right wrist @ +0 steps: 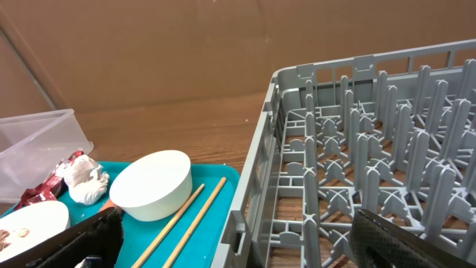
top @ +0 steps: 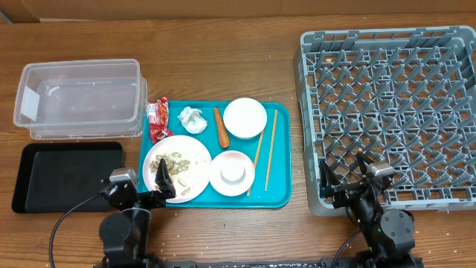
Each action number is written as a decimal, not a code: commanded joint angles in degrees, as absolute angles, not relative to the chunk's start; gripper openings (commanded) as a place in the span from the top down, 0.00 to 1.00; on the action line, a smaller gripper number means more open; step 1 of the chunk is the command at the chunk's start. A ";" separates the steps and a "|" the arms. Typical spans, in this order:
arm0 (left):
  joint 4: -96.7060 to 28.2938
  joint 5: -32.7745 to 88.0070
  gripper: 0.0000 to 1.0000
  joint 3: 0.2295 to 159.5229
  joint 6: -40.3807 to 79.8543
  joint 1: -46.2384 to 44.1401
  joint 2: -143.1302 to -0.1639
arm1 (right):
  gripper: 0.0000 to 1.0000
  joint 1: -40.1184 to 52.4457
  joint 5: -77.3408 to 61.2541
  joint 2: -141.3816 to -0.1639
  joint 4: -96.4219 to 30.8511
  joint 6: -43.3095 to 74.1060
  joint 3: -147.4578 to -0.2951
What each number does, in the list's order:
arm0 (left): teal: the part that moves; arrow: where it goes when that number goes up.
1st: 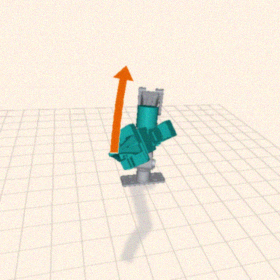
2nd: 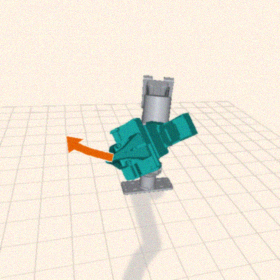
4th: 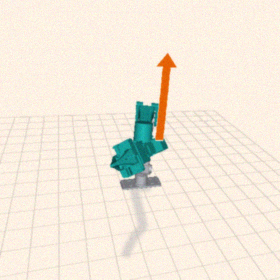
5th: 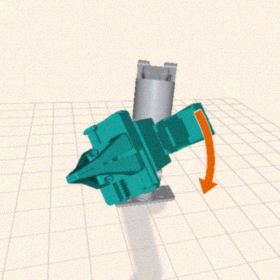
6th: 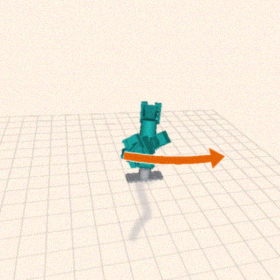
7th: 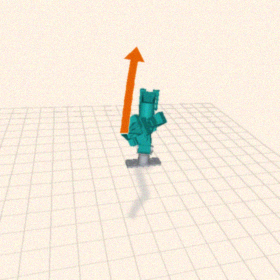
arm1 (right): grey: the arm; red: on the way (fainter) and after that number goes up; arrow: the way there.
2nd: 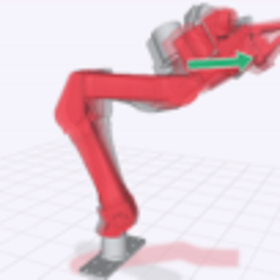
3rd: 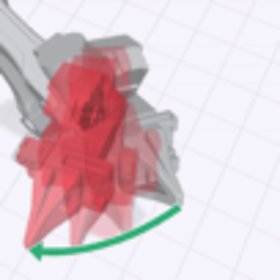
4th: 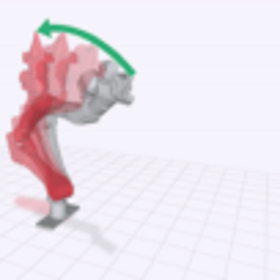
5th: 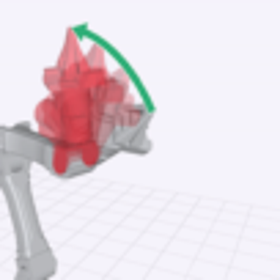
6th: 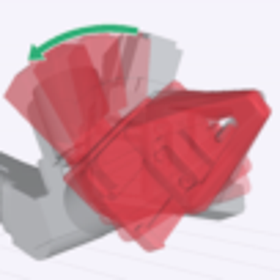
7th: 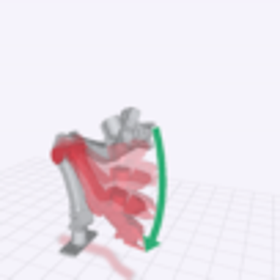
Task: Sort waste into correct bins and load items into the dishwasher
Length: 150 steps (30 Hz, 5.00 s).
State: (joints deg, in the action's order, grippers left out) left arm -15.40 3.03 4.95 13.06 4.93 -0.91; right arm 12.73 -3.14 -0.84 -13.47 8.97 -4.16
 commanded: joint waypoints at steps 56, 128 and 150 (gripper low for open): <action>-59.13 28.12 0.00 78.52 4.67 5.23 -51.40 | 0.00 12.29 -14.31 -45.82 -53.32 15.62 -70.04; -68.73 21.02 0.00 78.59 3.84 5.23 -51.68 | 0.33 54.50 11.16 -100.07 -51.33 31.59 -77.71; -68.64 21.02 0.00 78.59 3.81 5.23 -51.70 | 0.35 21.50 13.23 -74.32 -70.35 31.05 -81.67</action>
